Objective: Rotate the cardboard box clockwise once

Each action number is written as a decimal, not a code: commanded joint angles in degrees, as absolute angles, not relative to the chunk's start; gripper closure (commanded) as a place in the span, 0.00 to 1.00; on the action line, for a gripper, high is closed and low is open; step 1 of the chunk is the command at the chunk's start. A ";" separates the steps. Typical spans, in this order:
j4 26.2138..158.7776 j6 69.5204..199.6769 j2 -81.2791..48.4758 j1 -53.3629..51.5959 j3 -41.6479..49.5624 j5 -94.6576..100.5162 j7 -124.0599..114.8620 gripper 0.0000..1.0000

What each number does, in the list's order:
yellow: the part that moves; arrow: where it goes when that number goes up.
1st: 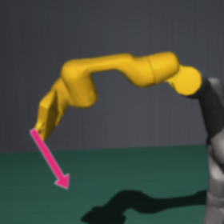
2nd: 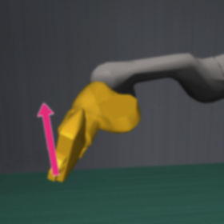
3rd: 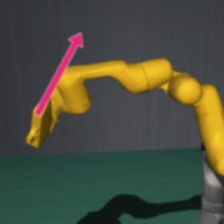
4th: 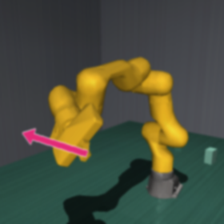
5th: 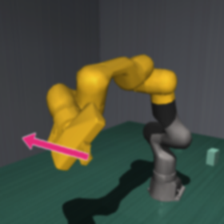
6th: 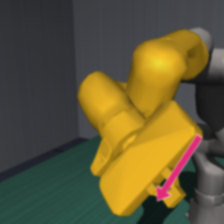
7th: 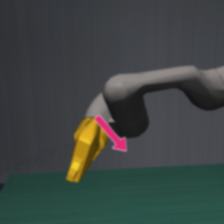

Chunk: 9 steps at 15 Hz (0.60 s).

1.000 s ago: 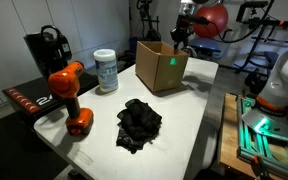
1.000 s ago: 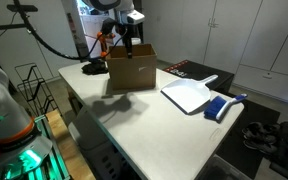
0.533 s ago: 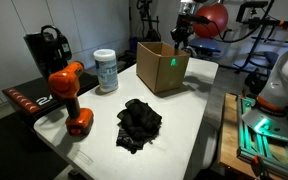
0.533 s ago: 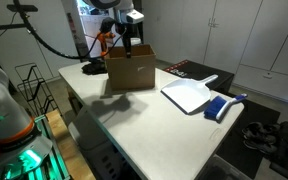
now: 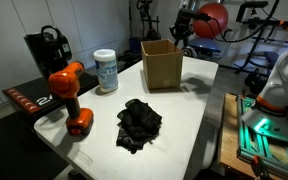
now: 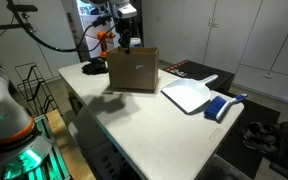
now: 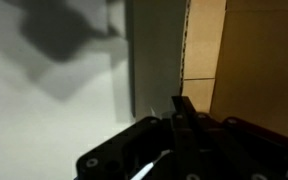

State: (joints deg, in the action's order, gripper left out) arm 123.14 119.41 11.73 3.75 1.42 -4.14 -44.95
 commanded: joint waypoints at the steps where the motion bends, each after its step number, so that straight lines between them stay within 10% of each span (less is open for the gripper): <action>1: 125.53 117.45 15.39 5.14 -0.39 -3.09 -57.39 0.99; 9: 132.16 119.55 21.09 7.45 -0.81 -3.14 -77.53 0.99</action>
State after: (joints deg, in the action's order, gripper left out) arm 128.17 118.16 17.47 5.94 0.33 -3.83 -70.92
